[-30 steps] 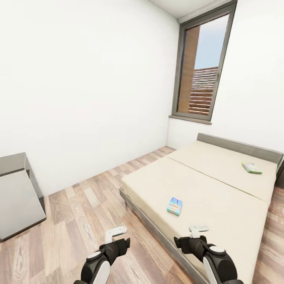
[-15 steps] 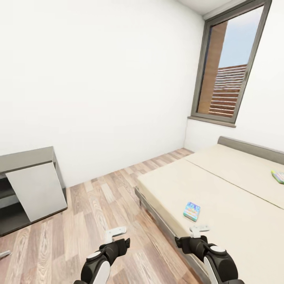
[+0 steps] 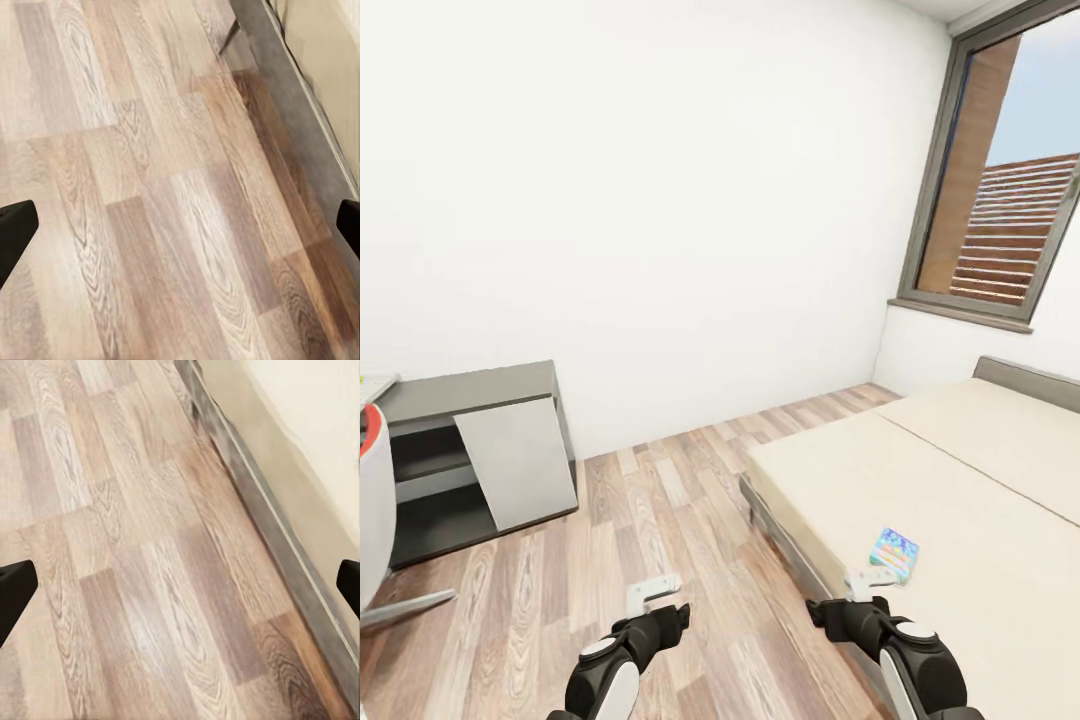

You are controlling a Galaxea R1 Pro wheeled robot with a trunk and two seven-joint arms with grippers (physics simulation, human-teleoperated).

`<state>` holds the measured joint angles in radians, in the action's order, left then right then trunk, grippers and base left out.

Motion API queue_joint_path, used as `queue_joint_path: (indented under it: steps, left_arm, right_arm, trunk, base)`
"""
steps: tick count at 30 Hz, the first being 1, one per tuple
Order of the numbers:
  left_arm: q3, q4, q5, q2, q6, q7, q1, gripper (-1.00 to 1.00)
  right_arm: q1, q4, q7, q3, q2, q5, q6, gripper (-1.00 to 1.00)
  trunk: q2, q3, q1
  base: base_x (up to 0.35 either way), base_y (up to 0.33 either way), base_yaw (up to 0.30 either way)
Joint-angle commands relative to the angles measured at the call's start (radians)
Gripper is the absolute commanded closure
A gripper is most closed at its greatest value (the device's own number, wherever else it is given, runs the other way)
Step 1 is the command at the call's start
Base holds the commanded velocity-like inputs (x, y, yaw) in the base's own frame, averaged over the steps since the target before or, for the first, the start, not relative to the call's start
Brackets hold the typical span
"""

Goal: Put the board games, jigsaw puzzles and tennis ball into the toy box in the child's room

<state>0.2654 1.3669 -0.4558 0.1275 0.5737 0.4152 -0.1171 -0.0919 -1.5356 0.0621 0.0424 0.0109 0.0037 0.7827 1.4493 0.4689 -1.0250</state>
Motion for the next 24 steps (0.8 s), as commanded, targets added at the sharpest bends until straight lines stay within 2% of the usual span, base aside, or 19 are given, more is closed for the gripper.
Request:
queue_joint_path:
  steps: [1, 24]
  left_arm:
    - [0.002, 0.001, -0.010, 0.000, 0.002, 0.010, -0.001, -1.00]
    - [0.002, -0.001, -0.010, 0.000, 0.002, 0.010, -0.001, -1.00]
  right_arm:
    - [0.000, -0.001, 0.004, -0.001, 0.000, 0.001, 0.005, -1.00]
    - [-0.001, -0.001, 0.004, 0.007, 0.002, 0.000, 0.005, -1.00]
  trunk:
    - [0.001, 0.001, 0.000]
    - [0.001, 0.001, 0.000]
  base:
    - [0.000, 0.000, 0.295]
    - [0.000, 0.000, 0.295]
